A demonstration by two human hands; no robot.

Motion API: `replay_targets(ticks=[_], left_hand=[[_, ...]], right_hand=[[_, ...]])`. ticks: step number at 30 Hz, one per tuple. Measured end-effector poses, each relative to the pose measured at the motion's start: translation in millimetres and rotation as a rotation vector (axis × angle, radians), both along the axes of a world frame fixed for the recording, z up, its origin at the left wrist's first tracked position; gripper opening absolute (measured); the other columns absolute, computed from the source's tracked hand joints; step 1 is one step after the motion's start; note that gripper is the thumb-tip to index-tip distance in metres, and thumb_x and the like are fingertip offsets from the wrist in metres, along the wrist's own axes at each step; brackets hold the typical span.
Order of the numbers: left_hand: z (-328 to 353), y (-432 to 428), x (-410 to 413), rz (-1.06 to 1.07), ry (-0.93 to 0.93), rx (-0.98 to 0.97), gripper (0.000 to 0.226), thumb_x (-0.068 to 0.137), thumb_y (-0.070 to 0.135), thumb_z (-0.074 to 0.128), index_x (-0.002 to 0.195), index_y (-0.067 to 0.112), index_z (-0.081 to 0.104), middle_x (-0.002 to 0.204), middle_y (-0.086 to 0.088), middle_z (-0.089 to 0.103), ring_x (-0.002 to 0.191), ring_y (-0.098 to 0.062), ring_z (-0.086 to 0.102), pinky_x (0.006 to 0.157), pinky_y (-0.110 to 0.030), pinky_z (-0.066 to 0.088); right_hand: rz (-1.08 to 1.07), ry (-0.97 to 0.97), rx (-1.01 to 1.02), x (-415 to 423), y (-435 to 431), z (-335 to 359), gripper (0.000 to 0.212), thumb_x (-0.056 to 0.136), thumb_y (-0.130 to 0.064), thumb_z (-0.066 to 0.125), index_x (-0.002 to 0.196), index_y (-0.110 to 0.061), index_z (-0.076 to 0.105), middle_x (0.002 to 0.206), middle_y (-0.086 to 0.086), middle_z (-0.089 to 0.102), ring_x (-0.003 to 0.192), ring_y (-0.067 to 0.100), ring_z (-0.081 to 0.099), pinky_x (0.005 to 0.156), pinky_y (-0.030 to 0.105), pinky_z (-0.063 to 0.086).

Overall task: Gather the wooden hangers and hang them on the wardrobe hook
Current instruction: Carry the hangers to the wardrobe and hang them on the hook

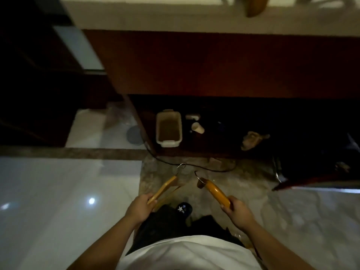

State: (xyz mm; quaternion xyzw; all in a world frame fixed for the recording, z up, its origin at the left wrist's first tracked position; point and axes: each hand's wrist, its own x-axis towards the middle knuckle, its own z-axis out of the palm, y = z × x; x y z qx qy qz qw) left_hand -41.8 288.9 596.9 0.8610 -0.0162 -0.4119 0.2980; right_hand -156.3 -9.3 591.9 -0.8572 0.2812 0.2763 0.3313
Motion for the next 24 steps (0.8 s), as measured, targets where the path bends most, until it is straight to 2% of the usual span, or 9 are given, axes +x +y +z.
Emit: replay_targets(ticks=[3, 6, 10, 12, 14, 18, 21, 24], left_hand=[[3, 21, -34, 0.153, -0.038, 0.031, 0.025, 0.090, 0.028, 0.053, 0.067, 0.038, 0.056, 0.070, 0.001, 0.064, 0.067, -0.020, 0.062, 0.069, -0.032, 0.051], [6, 38, -76, 0.343, -0.046, 0.035, 0.020, 0.090, 0.029, 0.053, 0.075, 0.040, 0.059, 0.076, 0.002, 0.066, 0.076, -0.021, 0.066, 0.075, -0.034, 0.054], [14, 49, -137, 0.589, -0.056, 0.018, 0.017, 0.093, 0.025, 0.049, 0.084, 0.032, 0.062, 0.082, 0.000, 0.068, 0.080, -0.020, 0.066, 0.079, -0.037, 0.055], [18, 50, -164, 0.707, -0.049, 0.002, 0.017, 0.094, 0.023, 0.048, 0.086, 0.027, 0.062, 0.083, 0.000, 0.067, 0.081, -0.019, 0.065, 0.077, -0.033, 0.053], [19, 53, -188, 0.801, -0.002, 0.018, 0.015, 0.095, 0.023, 0.048, 0.086, 0.026, 0.060, 0.085, -0.001, 0.066, 0.083, -0.019, 0.064, 0.078, -0.030, 0.050], [16, 67, -234, 1.027, 0.081, 0.001, 0.015, 0.094, 0.016, 0.048, 0.085, 0.022, 0.059, 0.088, -0.010, 0.066, 0.085, -0.027, 0.065, 0.086, -0.044, 0.054], [25, 68, -253, 1.208, 0.084, -0.047, 0.020, 0.095, 0.016, 0.046, 0.083, 0.016, 0.062, 0.079, -0.008, 0.064, 0.074, -0.021, 0.062, 0.078, -0.037, 0.054], [28, 79, -265, 1.263, 0.022, -0.010, 0.021, 0.095, 0.017, 0.048, 0.078, 0.023, 0.059, 0.072, 0.002, 0.061, 0.073, -0.013, 0.060, 0.074, -0.027, 0.050]], right_hand=[[0.165, -0.015, 0.017, 14, 2, 5, 0.029, 0.092, -0.028, 0.056, 0.116, -0.010, 0.054, 0.080, -0.003, 0.053, 0.062, 0.000, 0.045, 0.051, 0.010, 0.029], [0.299, -0.011, 0.029, 21, 10, 8, 0.028, 0.092, -0.028, 0.055, 0.115, -0.012, 0.053, 0.088, 0.002, 0.057, 0.069, 0.010, 0.050, 0.052, 0.014, 0.032], [0.456, 0.006, 0.033, 24, 22, 8, 0.017, 0.091, -0.026, 0.056, 0.104, -0.015, 0.055, 0.088, 0.003, 0.059, 0.077, 0.017, 0.055, 0.064, 0.025, 0.037], [0.538, 0.023, 0.021, 24, 28, 5, 0.010, 0.091, -0.026, 0.057, 0.095, -0.018, 0.052, 0.085, 0.004, 0.059, 0.077, 0.018, 0.055, 0.064, 0.025, 0.037], [0.619, 0.038, 0.007, 25, 35, 1, 0.012, 0.090, -0.028, 0.057, 0.091, -0.017, 0.053, 0.083, 0.005, 0.059, 0.075, 0.019, 0.057, 0.060, 0.026, 0.037], [0.742, 0.090, -0.008, 26, 55, -6, 0.015, 0.090, -0.028, 0.057, 0.089, -0.014, 0.053, 0.081, 0.005, 0.060, 0.072, 0.019, 0.057, 0.055, 0.026, 0.036], [0.829, 0.124, -0.008, 31, 78, -10, 0.021, 0.089, -0.028, 0.057, 0.096, -0.008, 0.058, 0.084, 0.008, 0.062, 0.075, 0.022, 0.059, 0.057, 0.025, 0.037], [0.910, 0.153, -0.025, 39, 110, -11, 0.022, 0.090, -0.027, 0.056, 0.100, -0.007, 0.058, 0.087, 0.008, 0.063, 0.076, 0.021, 0.057, 0.057, 0.025, 0.037]])
